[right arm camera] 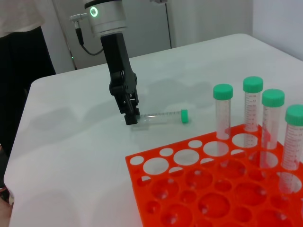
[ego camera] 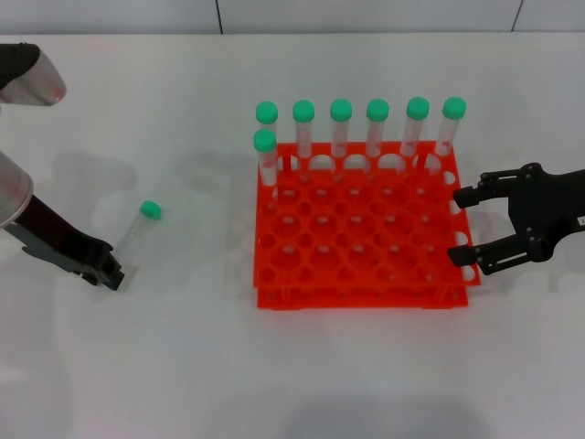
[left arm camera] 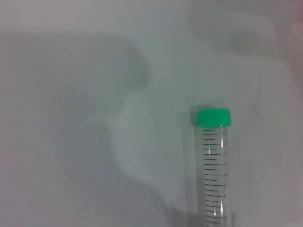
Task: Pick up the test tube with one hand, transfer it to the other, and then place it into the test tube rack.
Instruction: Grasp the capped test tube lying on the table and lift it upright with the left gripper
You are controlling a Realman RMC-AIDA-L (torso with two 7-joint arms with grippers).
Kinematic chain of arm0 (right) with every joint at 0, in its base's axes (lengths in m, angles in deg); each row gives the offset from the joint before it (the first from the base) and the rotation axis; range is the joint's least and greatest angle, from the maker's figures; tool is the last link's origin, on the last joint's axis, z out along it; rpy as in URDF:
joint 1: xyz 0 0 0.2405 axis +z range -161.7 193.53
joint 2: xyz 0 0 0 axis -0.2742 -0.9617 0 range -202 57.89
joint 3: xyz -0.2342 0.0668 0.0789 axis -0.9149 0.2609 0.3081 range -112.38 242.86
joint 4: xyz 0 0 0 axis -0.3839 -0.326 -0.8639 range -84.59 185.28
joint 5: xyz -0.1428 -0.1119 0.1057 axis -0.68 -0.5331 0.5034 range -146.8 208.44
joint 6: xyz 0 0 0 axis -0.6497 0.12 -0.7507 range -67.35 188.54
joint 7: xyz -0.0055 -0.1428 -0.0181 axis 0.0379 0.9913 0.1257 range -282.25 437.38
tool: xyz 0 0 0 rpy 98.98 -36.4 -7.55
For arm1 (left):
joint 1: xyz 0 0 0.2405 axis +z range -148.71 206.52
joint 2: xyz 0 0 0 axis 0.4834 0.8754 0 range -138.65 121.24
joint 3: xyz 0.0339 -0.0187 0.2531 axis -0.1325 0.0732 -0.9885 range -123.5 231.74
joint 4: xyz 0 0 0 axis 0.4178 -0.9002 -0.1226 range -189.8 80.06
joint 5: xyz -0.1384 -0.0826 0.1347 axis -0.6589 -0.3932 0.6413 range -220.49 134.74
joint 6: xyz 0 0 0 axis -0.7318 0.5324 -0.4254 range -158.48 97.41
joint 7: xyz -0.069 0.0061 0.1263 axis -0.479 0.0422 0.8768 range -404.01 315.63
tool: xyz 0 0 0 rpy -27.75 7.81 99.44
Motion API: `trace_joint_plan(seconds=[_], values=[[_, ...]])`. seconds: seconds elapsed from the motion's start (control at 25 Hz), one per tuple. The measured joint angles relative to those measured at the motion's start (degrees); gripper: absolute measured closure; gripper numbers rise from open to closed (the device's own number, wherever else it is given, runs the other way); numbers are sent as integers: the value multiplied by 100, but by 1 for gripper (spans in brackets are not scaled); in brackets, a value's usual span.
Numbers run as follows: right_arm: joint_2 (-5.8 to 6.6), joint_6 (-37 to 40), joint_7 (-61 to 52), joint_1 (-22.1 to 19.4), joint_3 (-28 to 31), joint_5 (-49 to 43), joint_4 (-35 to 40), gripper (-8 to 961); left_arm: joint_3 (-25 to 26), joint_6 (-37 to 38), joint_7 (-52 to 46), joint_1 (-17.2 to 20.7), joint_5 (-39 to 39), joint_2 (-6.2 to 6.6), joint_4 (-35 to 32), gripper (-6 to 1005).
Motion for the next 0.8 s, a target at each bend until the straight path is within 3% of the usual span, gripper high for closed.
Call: trace_joint_plan(seconds=[0.24, 0.52, 0.64, 0.8], values=[[0, 0, 0, 0, 3, 1, 0, 97, 1, -36, 27, 21, -22, -10, -3, 764], [2, 4, -4, -27, 3, 9, 0, 97, 39, -34, 135, 54, -177, -1, -90, 813], [8, 12, -16, -35, 3, 21, 0, 97, 44, 125, 212, 102, -466, 31, -376, 812], [22, 29, -29, -46, 3, 45, 0, 97, 53, 299, 305, 355, -1013, 46, -1253, 812]])
